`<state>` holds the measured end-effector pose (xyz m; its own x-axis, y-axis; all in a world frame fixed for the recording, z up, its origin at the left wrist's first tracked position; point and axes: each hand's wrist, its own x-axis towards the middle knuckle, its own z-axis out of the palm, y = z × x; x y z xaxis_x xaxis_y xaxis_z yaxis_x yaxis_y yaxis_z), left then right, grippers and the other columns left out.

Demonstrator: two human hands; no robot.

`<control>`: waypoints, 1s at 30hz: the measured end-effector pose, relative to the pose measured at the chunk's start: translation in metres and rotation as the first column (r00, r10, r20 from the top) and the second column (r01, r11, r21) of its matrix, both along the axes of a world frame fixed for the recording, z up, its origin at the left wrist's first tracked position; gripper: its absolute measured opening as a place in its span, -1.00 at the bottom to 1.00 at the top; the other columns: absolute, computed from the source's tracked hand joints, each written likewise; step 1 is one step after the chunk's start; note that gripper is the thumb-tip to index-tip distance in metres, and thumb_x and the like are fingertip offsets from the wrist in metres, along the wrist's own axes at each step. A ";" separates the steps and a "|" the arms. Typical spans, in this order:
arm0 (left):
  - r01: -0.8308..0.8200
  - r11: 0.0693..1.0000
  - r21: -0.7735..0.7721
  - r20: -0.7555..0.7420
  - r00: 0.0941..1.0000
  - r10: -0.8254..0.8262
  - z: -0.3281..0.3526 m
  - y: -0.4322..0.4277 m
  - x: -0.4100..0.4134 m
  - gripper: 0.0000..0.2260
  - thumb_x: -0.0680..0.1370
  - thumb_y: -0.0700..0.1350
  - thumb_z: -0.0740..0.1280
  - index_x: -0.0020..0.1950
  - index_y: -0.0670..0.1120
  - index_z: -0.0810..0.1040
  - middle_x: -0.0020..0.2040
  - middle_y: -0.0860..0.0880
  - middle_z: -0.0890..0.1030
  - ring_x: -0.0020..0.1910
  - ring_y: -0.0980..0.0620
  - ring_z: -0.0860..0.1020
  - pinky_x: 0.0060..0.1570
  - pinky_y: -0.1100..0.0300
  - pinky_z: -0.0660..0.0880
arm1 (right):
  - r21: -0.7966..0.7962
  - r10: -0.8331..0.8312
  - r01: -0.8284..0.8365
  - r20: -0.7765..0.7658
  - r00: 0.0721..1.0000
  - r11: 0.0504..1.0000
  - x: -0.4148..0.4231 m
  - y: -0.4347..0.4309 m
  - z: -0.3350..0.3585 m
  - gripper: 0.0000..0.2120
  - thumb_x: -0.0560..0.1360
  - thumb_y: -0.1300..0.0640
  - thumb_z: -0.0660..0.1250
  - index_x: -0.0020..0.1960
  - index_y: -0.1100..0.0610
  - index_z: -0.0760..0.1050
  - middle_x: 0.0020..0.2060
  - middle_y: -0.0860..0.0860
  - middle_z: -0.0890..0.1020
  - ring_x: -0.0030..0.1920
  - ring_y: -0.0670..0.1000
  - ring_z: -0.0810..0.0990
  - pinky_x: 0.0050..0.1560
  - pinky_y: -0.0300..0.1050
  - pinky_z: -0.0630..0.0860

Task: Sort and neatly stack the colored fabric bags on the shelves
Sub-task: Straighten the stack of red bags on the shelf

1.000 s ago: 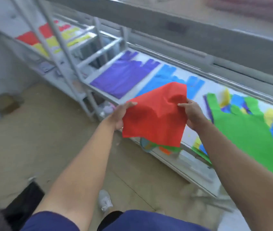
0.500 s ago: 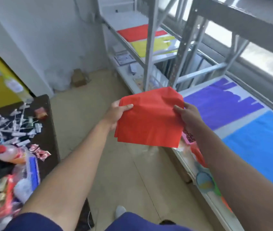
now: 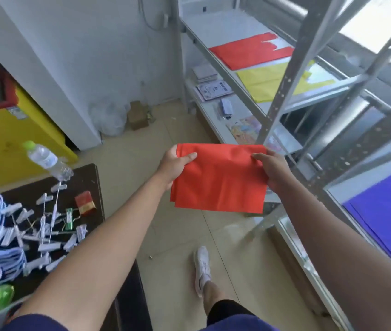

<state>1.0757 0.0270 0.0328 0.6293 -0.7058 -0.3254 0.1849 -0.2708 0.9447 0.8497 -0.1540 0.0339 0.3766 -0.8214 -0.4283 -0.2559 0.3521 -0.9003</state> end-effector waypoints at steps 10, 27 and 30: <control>-0.075 0.997 0.034 -0.016 0.997 0.075 0.007 -0.141 0.210 -0.55 0.38 0.03 0.59 0.22 0.02 0.58 0.13 -0.01 0.72 0.11 -0.01 0.70 0.28 -0.10 0.58 | -0.105 0.059 -0.069 -0.094 0.994 0.992 0.229 -0.148 0.015 -0.79 0.35 0.05 0.45 -0.02 0.00 0.69 -0.22 0.00 0.69 -0.25 -0.04 0.60 -0.11 -0.07 0.53; 0.607 0.768 -0.204 -0.238 0.730 -0.640 0.065 -0.514 0.463 -0.67 0.47 -0.19 0.39 0.23 -0.07 0.62 -0.04 -0.11 0.71 -0.17 -0.06 0.68 -0.14 0.06 0.64 | -0.040 -0.489 0.488 -0.012 0.872 0.872 0.409 -0.359 0.036 -0.72 0.45 0.21 0.33 -0.01 -0.06 0.76 -0.15 -0.03 0.73 -0.23 -0.01 0.62 -0.19 -0.11 0.55; 0.707 0.705 -0.052 -0.058 0.703 -0.709 0.072 -0.604 0.471 -0.68 0.49 -0.22 0.40 0.25 -0.10 0.61 -0.03 -0.07 0.68 -0.05 -0.06 0.63 -0.17 0.27 0.59 | 0.024 -0.601 0.600 0.021 0.799 0.799 0.411 -0.407 0.045 -0.75 0.44 0.30 0.30 -0.08 0.06 0.72 -0.26 0.03 0.66 -0.34 0.02 0.59 -0.24 -0.09 0.54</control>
